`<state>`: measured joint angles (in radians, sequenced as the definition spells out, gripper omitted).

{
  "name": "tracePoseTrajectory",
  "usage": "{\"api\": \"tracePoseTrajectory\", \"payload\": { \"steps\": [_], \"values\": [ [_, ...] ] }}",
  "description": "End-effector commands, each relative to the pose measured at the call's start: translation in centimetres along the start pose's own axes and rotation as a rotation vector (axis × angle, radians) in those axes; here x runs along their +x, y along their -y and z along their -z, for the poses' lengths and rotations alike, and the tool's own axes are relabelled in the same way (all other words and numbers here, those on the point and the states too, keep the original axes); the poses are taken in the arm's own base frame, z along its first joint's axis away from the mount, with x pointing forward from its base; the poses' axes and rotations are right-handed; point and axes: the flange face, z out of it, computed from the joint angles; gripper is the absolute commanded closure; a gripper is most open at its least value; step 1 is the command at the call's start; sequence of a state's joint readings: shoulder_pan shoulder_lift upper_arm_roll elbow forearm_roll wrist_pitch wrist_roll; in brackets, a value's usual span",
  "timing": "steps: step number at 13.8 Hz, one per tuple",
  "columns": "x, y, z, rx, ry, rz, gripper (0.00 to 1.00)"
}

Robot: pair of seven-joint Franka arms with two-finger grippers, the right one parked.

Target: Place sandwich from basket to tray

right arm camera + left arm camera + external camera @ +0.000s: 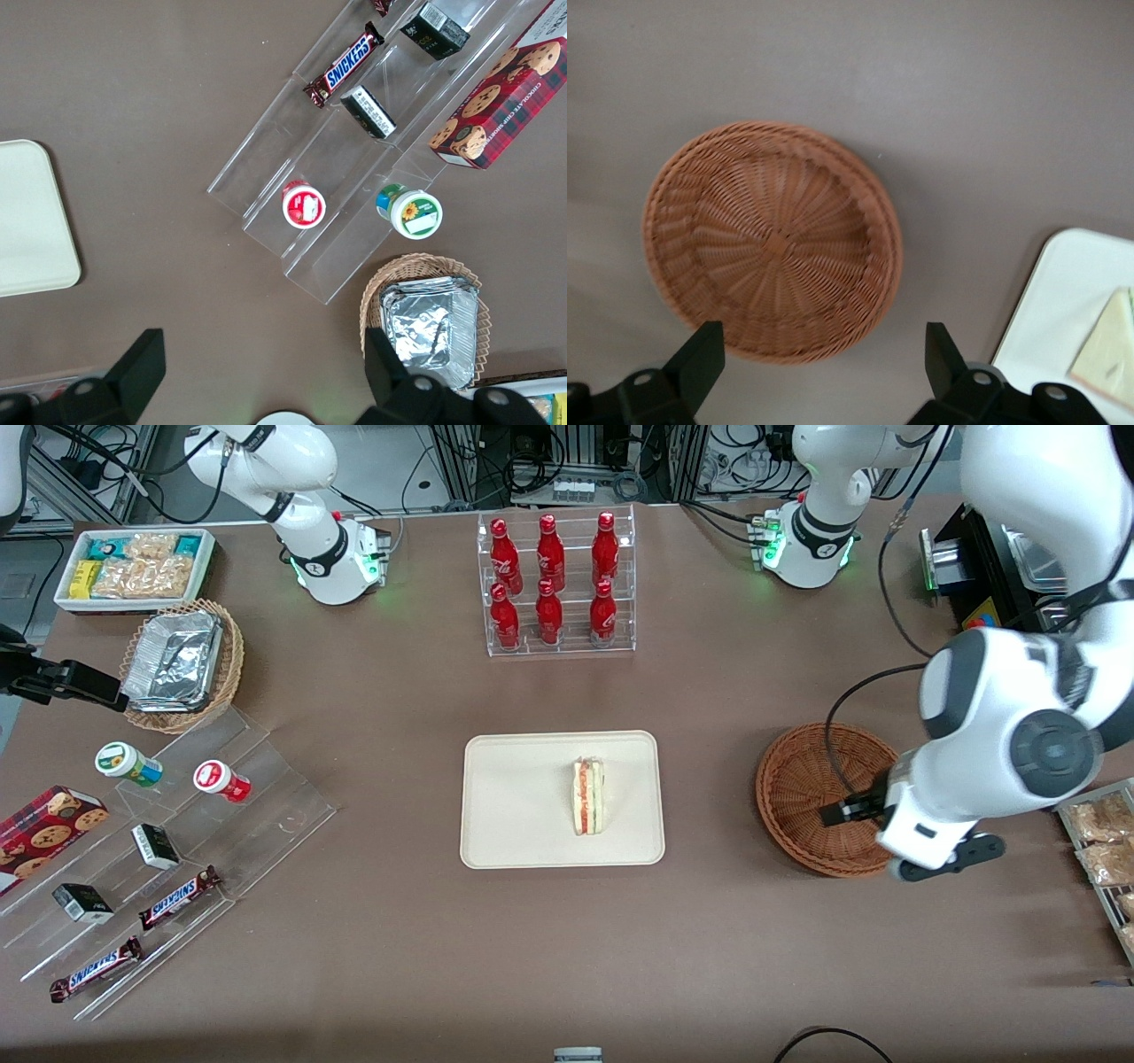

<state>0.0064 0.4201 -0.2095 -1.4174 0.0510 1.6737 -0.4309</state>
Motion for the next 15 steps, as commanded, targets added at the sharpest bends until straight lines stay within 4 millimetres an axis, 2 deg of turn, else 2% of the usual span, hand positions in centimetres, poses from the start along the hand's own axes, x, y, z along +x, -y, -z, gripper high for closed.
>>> {"api": "tracePoseTrajectory", "payload": {
  "steps": [1,2,5,9,11,15],
  "values": [
    [-3.2,4.1,3.1,0.004,0.036,-0.079,0.00],
    [-4.0,5.6,4.2,-0.002,0.047,-0.090,0.00],
    [-7.3,7.7,7.4,0.001,0.080,-0.127,0.00],
    [-11.7,9.0,12.1,0.021,0.060,-0.129,0.00],
    [-12.5,9.4,13.1,0.029,0.044,-0.159,0.00],
    [-13.2,12.5,14.1,0.035,0.064,-0.222,0.00]
  ]
}}
